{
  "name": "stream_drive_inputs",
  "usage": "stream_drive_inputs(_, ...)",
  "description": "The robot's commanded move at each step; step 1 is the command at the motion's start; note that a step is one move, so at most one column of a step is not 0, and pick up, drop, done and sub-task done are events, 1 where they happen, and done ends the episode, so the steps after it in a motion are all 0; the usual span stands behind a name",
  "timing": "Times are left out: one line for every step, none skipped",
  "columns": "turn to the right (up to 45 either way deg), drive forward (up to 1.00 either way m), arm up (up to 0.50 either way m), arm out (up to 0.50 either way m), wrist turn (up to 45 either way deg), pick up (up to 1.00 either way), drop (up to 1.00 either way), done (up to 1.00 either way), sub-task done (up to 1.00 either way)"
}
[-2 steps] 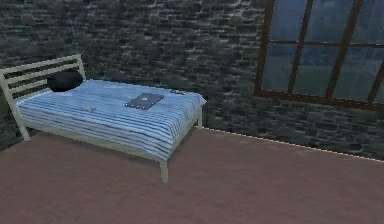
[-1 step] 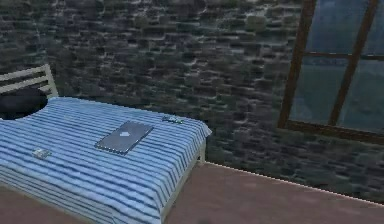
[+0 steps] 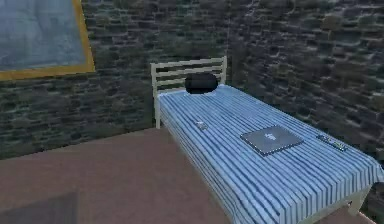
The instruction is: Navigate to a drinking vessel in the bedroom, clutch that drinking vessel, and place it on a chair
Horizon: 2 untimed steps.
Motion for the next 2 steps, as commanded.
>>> stream_drive_inputs(-24.0, 0.00, 0.00, 0.00, 0.0, 0.00, 0.00, 0.00, 0.00)
stream_drive_inputs(0.0, 1.00, 0.00, 0.00, 0.0, 0.00, 0.00, 0.00, 0.00)
